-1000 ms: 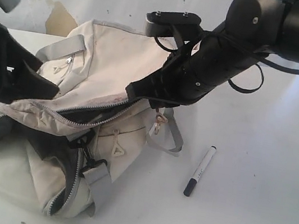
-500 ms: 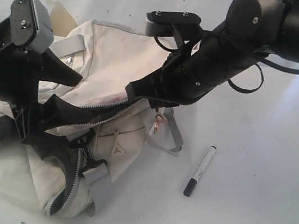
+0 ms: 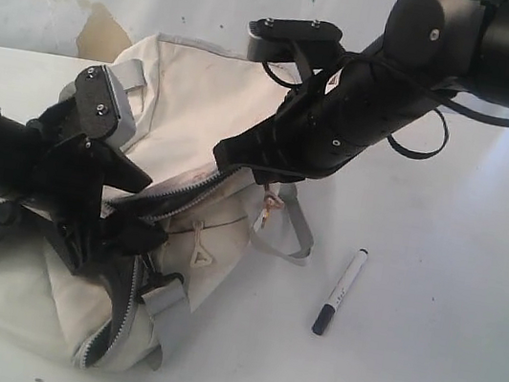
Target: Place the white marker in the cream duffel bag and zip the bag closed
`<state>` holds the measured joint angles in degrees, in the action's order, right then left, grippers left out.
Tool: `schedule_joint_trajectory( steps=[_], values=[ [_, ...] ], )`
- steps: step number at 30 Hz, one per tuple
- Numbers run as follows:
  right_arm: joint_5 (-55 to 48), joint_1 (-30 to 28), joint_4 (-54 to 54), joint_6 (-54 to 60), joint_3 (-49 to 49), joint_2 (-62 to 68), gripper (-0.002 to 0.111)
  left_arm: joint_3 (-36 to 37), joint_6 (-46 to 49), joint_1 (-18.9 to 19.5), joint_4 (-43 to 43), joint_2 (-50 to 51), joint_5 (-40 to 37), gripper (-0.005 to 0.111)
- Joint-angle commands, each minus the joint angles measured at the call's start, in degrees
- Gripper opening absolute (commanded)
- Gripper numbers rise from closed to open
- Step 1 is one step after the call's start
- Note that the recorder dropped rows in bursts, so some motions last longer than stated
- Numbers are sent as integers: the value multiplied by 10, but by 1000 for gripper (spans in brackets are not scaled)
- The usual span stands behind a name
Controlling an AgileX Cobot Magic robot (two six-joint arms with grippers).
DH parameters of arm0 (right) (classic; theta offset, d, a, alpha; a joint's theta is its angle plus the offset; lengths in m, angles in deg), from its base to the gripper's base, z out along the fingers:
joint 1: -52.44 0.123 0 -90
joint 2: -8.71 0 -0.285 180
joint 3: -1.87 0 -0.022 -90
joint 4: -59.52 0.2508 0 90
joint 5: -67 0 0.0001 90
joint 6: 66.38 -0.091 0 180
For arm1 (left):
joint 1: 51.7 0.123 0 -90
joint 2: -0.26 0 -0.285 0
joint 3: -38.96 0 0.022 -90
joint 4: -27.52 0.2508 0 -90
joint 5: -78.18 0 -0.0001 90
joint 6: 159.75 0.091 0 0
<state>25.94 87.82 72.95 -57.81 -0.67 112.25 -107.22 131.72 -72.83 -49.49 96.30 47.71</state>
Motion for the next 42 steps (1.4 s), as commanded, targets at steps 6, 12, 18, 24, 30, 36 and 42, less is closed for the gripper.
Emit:
schedule_joint_trajectory(
  steps=[6,12,18,24,30,36,42],
  values=[
    [0,-5,-6,6,0,-3,0,-7,-86,-2,-78,14,16,17],
    [-11,-6,-60,-19,-1,-3,0,-7,-163,-1,-57,-3,12,0],
    [-22,-6,-95,-37,-1,-3,0,-7,-276,0,-37,-19,0,0],
    [-21,-6,-111,-38,-1,0,0,-7,-384,0,49,-31,-66,0],
    [-2,-18,-134,-50,-1,28,0,-7,-443,14,112,-56,-58,0],
    [85,-54,-134,-74,-1,52,0,-7,-503,75,145,-68,-38,0],
    [229,-69,-134,-75,-1,78,0,-7,-520,90,145,-68,-37,0]
  ],
)
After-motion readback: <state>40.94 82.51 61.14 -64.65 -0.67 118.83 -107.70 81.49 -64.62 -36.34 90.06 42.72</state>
